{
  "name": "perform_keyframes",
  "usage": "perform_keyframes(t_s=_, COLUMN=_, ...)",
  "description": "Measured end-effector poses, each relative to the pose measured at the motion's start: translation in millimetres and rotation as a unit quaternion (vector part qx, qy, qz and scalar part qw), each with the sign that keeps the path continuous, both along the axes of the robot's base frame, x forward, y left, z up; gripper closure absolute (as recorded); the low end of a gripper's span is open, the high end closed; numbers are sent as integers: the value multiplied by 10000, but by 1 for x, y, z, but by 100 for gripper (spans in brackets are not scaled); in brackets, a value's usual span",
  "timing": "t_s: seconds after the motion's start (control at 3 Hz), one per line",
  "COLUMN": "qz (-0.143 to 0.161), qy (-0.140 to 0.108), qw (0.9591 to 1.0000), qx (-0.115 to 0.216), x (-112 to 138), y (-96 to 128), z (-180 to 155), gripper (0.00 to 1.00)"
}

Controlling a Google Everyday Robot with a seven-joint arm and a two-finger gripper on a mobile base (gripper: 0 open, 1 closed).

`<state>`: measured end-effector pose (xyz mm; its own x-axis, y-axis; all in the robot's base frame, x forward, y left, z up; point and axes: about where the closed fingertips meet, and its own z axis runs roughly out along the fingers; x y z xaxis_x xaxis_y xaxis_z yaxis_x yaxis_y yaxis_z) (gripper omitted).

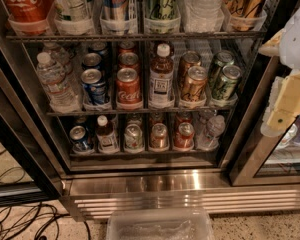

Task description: Pick water bottle from top shelf of fridge

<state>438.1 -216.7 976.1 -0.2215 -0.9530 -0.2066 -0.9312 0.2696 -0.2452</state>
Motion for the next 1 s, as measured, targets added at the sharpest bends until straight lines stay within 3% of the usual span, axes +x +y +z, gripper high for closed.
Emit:
perform_keyframes(t_s=0.67, qz=-158, qy=-121, qw=9996, qx=196, x=5, y=4, z=4, gripper=0)
perform_keyframes(t_s=1.0, qz=-655, qy=-447, qw=9934, qx=829, x=22, y=13, z=18, gripper=0)
